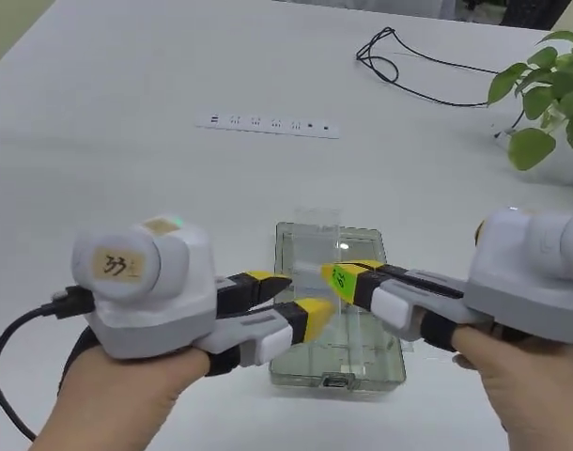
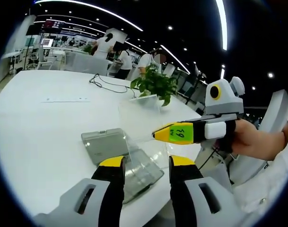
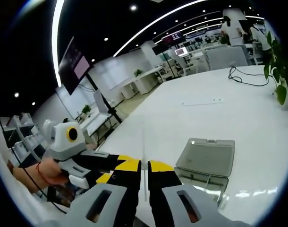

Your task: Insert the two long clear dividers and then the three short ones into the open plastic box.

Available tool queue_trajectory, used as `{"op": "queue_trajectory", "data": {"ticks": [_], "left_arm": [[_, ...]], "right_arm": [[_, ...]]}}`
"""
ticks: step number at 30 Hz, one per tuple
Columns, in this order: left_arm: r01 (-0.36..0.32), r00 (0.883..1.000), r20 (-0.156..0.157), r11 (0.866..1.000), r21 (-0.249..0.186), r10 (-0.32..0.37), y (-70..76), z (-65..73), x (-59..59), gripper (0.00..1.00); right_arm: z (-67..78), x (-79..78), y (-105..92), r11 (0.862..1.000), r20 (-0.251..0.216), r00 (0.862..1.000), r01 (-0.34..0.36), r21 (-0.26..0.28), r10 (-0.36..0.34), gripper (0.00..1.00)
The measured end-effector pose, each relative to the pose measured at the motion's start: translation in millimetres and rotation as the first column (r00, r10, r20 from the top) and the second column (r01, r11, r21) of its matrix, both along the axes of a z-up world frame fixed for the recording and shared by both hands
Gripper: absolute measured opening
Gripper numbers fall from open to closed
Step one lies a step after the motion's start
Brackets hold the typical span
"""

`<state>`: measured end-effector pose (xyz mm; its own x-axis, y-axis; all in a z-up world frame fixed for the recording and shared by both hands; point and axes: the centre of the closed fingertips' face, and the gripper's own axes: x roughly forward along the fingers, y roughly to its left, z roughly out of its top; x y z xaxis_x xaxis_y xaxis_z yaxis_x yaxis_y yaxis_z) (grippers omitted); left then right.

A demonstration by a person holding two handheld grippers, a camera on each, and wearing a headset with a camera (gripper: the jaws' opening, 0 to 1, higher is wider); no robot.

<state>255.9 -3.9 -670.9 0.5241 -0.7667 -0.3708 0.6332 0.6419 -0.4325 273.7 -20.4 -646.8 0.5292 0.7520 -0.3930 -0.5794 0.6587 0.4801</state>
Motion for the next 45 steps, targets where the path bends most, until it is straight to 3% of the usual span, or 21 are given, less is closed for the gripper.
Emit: {"op": "queue_trajectory", "data": {"ticks": [3,11,17,21,22,24,27,33,39,41,42,44,45], "left_arm": [[0.016,1.000,0.007,1.000,0.016,-0.016,4.9,-3.5,-1.0,0.39],[0.084,0.993,0.071,0.994,0.074,-0.089,18.9,-11.3,-6.4,0.54],[0.159,0.977,0.121,0.979,0.131,-0.175,24.4,-21.4,-11.9,0.73],[0.209,0.962,0.142,0.964,0.166,-0.233,26.1,-29.2,-16.5,0.81],[0.222,0.958,0.145,0.959,0.178,-0.248,26.8,-31.6,-18.0,0.82],[0.239,0.953,0.144,0.952,0.190,-0.268,27.4,-35.2,-20.3,0.85],[0.266,0.937,0.171,0.940,0.214,-0.304,28.0,-38.8,-24.4,0.93],[0.311,0.920,0.167,0.919,0.240,-0.355,31.0,-50.0,-29.6,0.99],[0.331,0.912,0.169,0.914,0.235,-0.374,35.9,-53.4,-28.9,0.98],[0.336,0.912,0.167,0.915,0.225,-0.375,36.9,-54.9,-28.1,0.97],[0.339,0.911,0.166,0.914,0.223,-0.378,37.4,-56.0,-27.8,0.97],[0.345,0.909,0.165,0.913,0.219,-0.383,38.0,-57.6,-27.6,0.96],[0.346,0.909,0.166,0.913,0.215,-0.383,38.2,-57.9,-27.4,0.96]], "right_arm": [[3.8,3.1,0.1,1.000,-0.001,1.000,0.011,-0.003,-0.011,0.06],[4.7,12.5,-3.5,0.998,-0.033,0.998,0.044,-0.035,-0.045,0.06],[-4.2,15.2,-5.8,0.995,-0.106,0.991,0.070,-0.068,-0.077,0.06],[-13.9,15.5,-9.2,0.989,-0.168,0.979,0.093,-0.112,-0.111,0.06],[-18.6,14.0,-11.2,0.986,-0.202,0.971,0.102,-0.132,-0.128,0.06],[-23.0,15.2,-12.5,0.981,-0.207,0.969,0.099,-0.165,-0.133,0.06],[-33.2,15.6,-14.9,0.971,-0.261,0.952,0.106,-0.216,-0.162,0.06],[-54.8,11.5,-17.3,0.957,-0.380,0.903,0.096,-0.275,-0.200,0.06],[-81.9,12.5,-24.4,0.943,-0.461,0.854,0.094,-0.319,-0.241,0.06],[-93.7,12.1,-29.0,0.932,-0.481,0.835,0.096,-0.351,-0.268,0.06],[-97.7,11.1,-27.8,0.930,-0.487,0.829,0.099,-0.355,-0.274,0.06],[-103.1,3.9,-23.1,0.932,-0.525,0.804,0.093,-0.351,-0.279,0.06],[-105.3,2.5,-21.6,0.931,-0.531,0.801,0.090,-0.353,-0.278,0.06]]}}
